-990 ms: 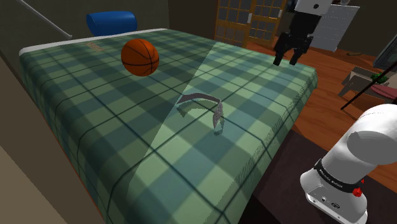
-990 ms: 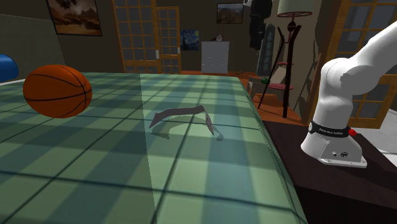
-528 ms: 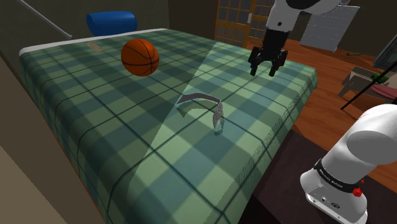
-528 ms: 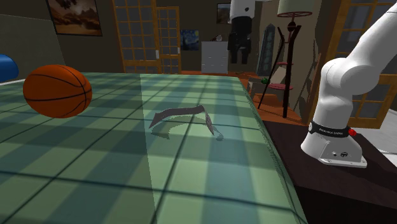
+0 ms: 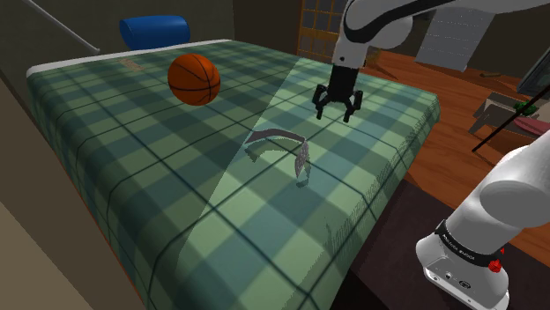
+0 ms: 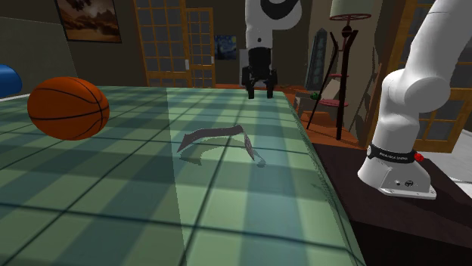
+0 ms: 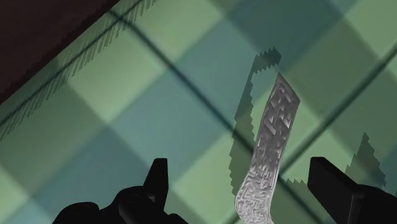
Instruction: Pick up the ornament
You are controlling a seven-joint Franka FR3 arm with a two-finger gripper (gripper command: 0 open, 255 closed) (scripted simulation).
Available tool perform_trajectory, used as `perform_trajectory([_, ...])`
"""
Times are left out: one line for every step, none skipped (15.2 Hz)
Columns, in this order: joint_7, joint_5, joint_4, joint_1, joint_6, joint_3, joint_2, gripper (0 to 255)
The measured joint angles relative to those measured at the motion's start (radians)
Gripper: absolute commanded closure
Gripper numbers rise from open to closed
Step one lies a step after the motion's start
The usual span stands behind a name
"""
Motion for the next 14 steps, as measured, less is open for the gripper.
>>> perform_trajectory([0.021, 0.011, 0.01, 0.002, 0.018, 0.004, 0.037, 0])
perform_trajectory([0.039, 0.02, 0.029, 0.001, 0.03, 0.006, 0.077, 0])
perform_trajectory([0.058, 0.03, 0.047, 0.002, 0.043, 0.008, 0.118, 0])
perform_trajectory([0.076, 0.04, 0.067, 0.002, 0.055, 0.009, 0.159, 0])
perform_trajectory([0.097, 0.05, 0.088, 0.005, 0.066, 0.012, 0.201, 0])
perform_trajectory([0.11, 0.059, 0.108, 0.003, 0.074, 0.011, 0.239, 0])
perform_trajectory([0.128, 0.071, 0.124, 0.005, 0.086, 0.012, 0.275, 0])
perform_trajectory([0.146, 0.081, 0.146, 0.006, 0.094, 0.013, 0.314, 0])
perform_trajectory([0.154, 0.088, 0.161, 0.006, 0.102, 0.013, 0.344, 0])
perform_trajectory([0.159, 0.091, 0.171, 0.006, 0.108, 0.013, 0.362, 0])
perform_trajectory([0.157, 0.094, 0.17, 0.006, 0.118, 0.012, 0.374, 0])
perform_trajectory([0.155, 0.097, 0.165, 0.006, 0.132, 0.013, 0.385, 0])
perform_trajectory([0.153, 0.099, 0.162, 0.007, 0.143, 0.014, 0.393, 0])
perform_trajectory([0.15, 0.1, 0.161, 0.007, 0.154, 0.014, 0.404, 0])
